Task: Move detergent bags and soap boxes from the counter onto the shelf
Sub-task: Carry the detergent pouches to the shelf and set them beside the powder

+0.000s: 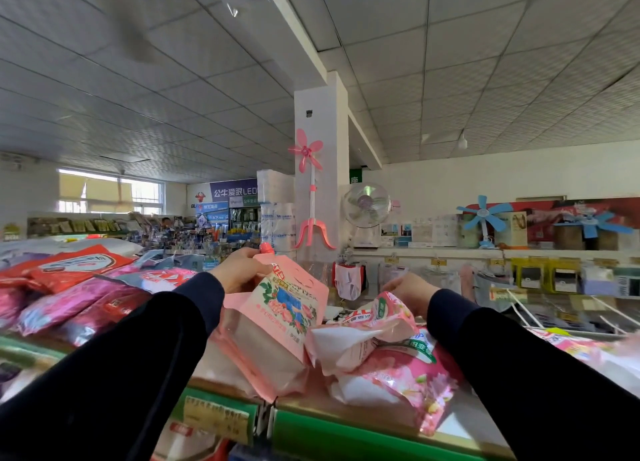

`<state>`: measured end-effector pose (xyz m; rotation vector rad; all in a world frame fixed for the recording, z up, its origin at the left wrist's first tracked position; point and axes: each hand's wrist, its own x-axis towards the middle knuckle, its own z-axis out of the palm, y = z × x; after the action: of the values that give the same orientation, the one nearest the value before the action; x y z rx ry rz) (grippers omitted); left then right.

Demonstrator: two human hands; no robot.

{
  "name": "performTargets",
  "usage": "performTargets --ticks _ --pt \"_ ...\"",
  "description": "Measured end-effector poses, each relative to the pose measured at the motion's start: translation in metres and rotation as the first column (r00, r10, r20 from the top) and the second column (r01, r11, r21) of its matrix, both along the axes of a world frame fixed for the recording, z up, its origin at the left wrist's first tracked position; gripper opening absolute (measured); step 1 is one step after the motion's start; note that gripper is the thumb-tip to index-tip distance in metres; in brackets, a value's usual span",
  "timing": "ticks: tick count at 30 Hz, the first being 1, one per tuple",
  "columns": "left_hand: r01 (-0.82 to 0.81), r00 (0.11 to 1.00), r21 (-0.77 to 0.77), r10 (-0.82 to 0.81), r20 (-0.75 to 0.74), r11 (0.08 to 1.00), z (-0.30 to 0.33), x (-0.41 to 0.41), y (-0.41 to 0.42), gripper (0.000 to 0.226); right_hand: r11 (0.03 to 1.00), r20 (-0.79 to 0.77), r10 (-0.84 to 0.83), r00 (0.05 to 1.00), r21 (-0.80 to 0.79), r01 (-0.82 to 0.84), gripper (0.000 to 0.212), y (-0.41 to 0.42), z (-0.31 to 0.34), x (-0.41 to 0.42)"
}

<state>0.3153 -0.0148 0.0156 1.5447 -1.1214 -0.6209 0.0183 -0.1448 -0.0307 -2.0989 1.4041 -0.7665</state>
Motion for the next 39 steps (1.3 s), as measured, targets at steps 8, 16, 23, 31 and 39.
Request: performTargets --ticks 8,16,23,31,39 --pt "0.136 0.981 0.194 -0.105 -0.164 0.972 -0.015 -0.001 0.009 0.040 0.998 0.475 -0.064 0.878 0.057 0.042 0.035 -0.010 0.004 -0.009" --pt "0.403 0.913 0.342 -0.349 -0.212 0.849 -0.018 0.012 0.025 0.068 0.894 0.459 -0.028 0.888 0.409 -0.183 0.038 0.058 0.024 -0.036" --pt "0.400 0.916 0.420 -0.348 -0.197 0.815 -0.017 0.004 0.009 0.068 0.905 0.438 -0.036 0.898 0.396 -0.157 0.039 0.066 0.021 -0.029" --pt "0.217 0.973 0.399 -0.230 -0.013 0.891 -0.021 0.001 -0.011 0.017 0.968 0.364 -0.091 0.927 0.250 -0.003 0.030 0.025 0.008 0.000" --pt "0.143 0.990 0.061 -0.143 -0.014 0.988 -0.001 0.001 -0.002 0.044 0.978 0.761 0.132 0.636 0.004 -0.208 0.059 0.051 0.059 0.026"
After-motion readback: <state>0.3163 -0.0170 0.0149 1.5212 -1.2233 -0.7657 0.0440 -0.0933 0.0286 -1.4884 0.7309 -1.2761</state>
